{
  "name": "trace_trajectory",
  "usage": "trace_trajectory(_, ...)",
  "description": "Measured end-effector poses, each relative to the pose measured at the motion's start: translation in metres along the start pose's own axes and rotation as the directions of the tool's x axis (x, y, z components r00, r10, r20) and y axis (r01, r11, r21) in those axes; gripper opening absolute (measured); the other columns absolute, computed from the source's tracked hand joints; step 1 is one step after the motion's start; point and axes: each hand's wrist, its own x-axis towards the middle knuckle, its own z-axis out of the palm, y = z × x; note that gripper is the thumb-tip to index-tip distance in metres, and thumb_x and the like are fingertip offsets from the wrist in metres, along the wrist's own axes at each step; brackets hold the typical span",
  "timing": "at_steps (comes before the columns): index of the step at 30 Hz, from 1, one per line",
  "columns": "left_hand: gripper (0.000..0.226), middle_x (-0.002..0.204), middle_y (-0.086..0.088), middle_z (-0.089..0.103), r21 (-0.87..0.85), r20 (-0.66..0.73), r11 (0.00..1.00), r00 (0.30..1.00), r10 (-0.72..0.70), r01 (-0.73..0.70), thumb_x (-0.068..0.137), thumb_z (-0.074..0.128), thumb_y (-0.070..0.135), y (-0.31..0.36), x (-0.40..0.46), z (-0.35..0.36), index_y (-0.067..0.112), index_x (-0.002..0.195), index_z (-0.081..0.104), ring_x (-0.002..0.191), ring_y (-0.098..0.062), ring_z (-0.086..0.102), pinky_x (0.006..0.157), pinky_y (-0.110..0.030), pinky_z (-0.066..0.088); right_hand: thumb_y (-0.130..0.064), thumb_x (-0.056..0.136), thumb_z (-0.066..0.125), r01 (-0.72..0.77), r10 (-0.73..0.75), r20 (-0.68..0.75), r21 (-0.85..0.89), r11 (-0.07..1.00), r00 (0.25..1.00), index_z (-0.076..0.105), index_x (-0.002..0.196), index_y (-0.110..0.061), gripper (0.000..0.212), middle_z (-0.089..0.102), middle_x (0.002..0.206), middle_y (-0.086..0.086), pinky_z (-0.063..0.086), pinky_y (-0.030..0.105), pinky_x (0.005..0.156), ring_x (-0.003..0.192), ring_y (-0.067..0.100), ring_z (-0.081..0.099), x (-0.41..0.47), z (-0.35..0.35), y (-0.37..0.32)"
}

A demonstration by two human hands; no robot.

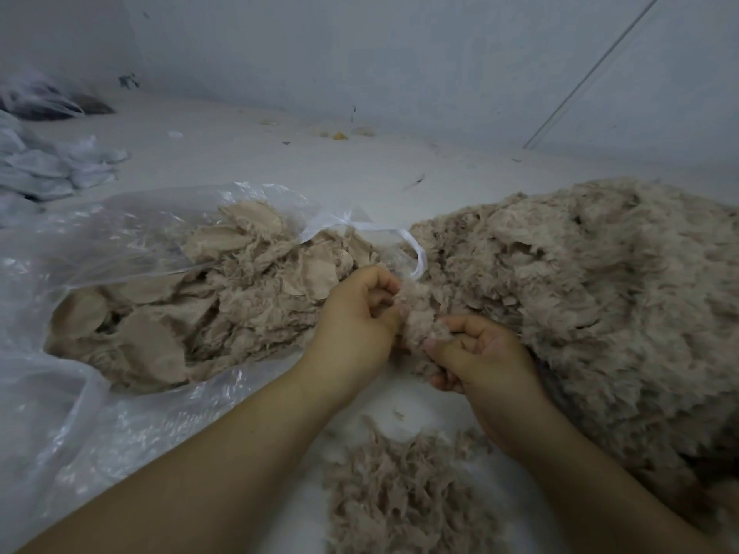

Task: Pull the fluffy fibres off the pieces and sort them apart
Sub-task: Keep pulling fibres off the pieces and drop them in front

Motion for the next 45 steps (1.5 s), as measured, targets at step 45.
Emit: trace_trajectory(45,0.057,0.08,0.011,0.069,-0.104,0.28,0.993,0.957,0.076,-0.048,0.086,0.054,-0.02,0.013,-0.005,-0.005,0.018,0.129,0.056,0.06,-0.007,0.057,0.053,-0.023,0.044,-0.033,0.098,0.052,0.027,-0.034,0.05,0.137,0.99,0.998,0.056,0.092,-0.004,0.03,0.039,0.049,0.001,0.049,0.026,0.048,0.048,0.015,0.041,-0.003,0.002,-0.003)
